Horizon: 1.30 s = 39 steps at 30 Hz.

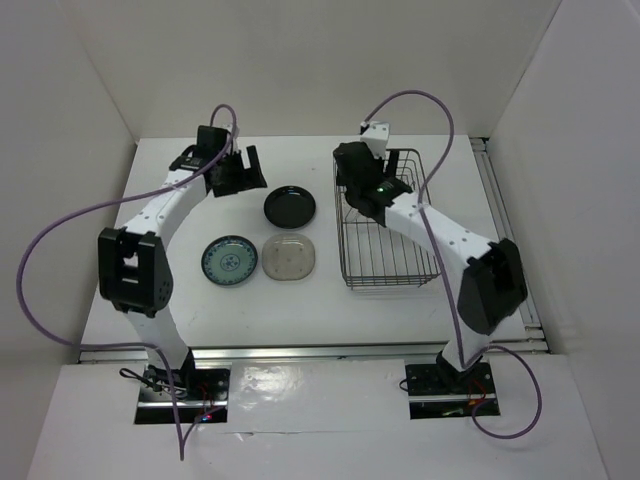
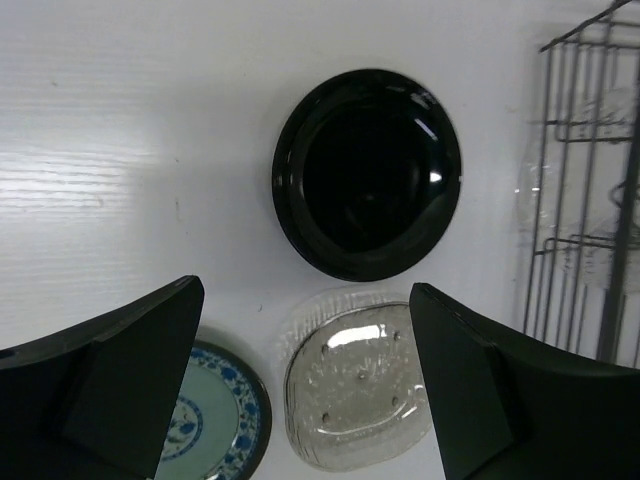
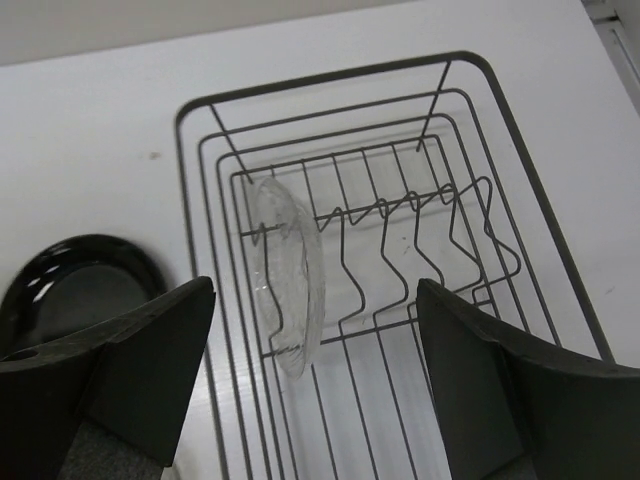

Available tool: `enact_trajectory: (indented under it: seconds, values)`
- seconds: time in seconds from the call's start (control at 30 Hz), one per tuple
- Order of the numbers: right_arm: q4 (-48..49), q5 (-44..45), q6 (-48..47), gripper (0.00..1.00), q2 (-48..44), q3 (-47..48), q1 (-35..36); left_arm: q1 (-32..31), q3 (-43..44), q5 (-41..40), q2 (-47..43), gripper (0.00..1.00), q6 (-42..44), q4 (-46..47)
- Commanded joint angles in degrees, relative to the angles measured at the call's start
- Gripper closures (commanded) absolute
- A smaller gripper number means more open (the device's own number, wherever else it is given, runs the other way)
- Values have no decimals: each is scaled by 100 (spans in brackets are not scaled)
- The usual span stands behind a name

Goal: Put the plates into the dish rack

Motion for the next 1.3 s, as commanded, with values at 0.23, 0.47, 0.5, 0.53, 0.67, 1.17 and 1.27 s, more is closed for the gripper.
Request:
enact_trajectory:
  seconds: [0.23, 0.47, 0.5, 0.53, 0.67, 1.17, 1.27]
  values:
    - [1215, -1624, -572, 11, -1765, -1305, 123, 31, 461, 723, 1612, 3, -151, 398]
    - [1391, -1800, -572, 11, -1871, -1481, 123, 31, 514, 670, 1928, 7, -151, 398]
    - [1391, -1800, -572, 11, -1871, -1481, 123, 31, 514, 670, 1929, 7, -151, 398]
    - [1391, -1861, -572, 11, -1871, -1481, 123, 31, 514, 670, 1981, 7, -151, 398]
    - [1505, -1923, -572, 11, -1923, -1613, 123, 31, 566, 608, 2104, 12, -151, 398]
    - [1734, -2038, -519, 11, -2223, -2176, 123, -294, 804, 213, 2596, 33, -204, 336]
    - [1734, -2038, -519, 11, -2223, -2281, 123, -355, 909, 55, 2649, 38, -204, 214]
